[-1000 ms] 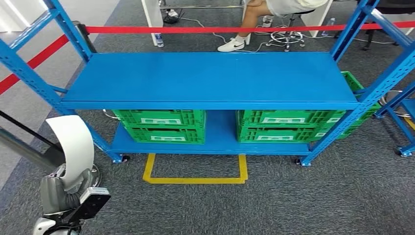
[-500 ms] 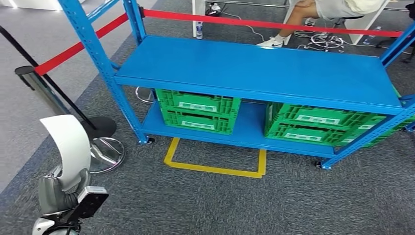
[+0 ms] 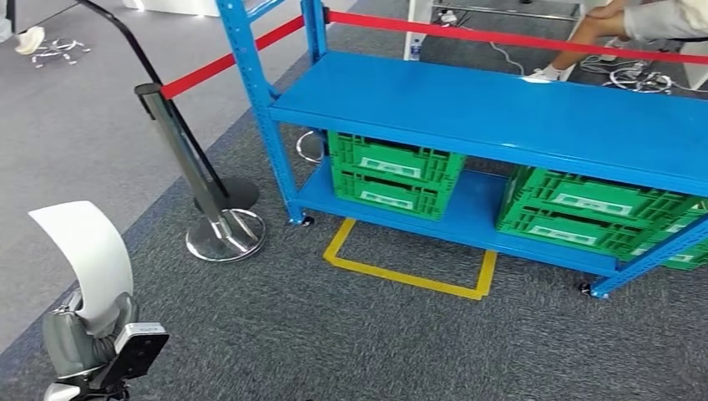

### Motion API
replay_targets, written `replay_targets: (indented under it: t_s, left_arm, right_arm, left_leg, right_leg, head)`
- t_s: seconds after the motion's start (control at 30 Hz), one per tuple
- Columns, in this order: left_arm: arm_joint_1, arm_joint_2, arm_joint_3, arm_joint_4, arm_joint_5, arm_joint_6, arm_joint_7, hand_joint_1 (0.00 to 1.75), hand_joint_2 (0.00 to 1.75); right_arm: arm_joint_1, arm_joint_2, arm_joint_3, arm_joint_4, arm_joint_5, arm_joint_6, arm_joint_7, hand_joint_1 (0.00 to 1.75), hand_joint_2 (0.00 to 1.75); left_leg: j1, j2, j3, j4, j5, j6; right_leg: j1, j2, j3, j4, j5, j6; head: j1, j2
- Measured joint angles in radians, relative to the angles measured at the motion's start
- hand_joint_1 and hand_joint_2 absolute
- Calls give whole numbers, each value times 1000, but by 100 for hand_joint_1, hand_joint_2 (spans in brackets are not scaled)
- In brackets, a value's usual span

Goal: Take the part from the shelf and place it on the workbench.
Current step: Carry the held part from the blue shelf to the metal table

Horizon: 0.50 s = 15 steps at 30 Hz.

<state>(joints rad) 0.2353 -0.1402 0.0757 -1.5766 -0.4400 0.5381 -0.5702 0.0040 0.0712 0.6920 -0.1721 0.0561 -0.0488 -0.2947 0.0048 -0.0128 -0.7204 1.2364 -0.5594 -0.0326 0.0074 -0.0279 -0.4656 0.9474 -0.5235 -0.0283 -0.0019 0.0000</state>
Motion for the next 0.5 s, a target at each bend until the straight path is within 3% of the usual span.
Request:
replay_targets:
  t_s: [0.03,0.07,0.1,0.17,0.23,0.3,0.37,0.43,0.5]
  left_arm:
    - [2,0,3,0,2,1,0,143,175]
    - [3,0,7,0,4,2,-1,143,175]
    - [4,0,11,0,5,3,-1,143,175]
    - [4,-1,16,-3,8,4,-2,143,175]
    - [3,-2,19,-7,8,2,-4,143,175]
    - [5,-4,24,-10,8,-9,-5,143,175]
    - [8,-5,28,-10,9,-24,-6,143,175]
    - [8,-9,30,-10,10,-36,-6,143,175]
    - [8,-12,31,-10,10,-43,-5,143,175]
  right_arm:
    - [0,0,0,0,0,0,0,0,0]
    - [-2,0,0,0,0,0,0,0,0]
    - [-3,0,0,0,0,0,0,0,0]
    - [-5,0,0,0,0,0,0,0,0]
    - [-7,0,0,0,0,0,0,0,0]
    - [-11,1,0,0,0,0,-1,0,0]
    - [-11,1,0,0,0,0,-1,0,0]
    - [-7,1,0,0,0,0,-1,0,0]
    - [-4,1,0,0,0,0,0,0,0]
  left_leg:
    - [7,3,5,42,6,-7]
    - [14,6,22,56,30,-14]
    - [20,13,57,32,60,-19]
    - [24,46,164,-95,77,-23]
    - [18,71,235,-205,47,-9]
    - [12,63,236,-238,34,17]
    - [12,49,220,-247,45,39]
    - [9,31,201,-249,65,54]
    - [2,10,178,-248,84,61]
  right_leg:
    - [-1,-16,-14,5,9,3]
    - [-2,-30,-30,12,17,7]
    - [-3,-44,-45,21,23,11]
    - [-5,-66,-72,43,31,21]
    - [-4,-83,-88,57,39,34]
    - [-6,-96,-99,61,48,49]
    - [-11,-60,-115,83,22,64]
    - [-12,1,-148,170,-57,69]
    - [-10,25,-185,293,-124,66]
  head:
    - [0,0]
    - [0,0]
    - [0,0]
    - [-1,0]
    - [0,0]
    - [2,0]
    - [3,0]
    - [4,0]
    - [4,0]
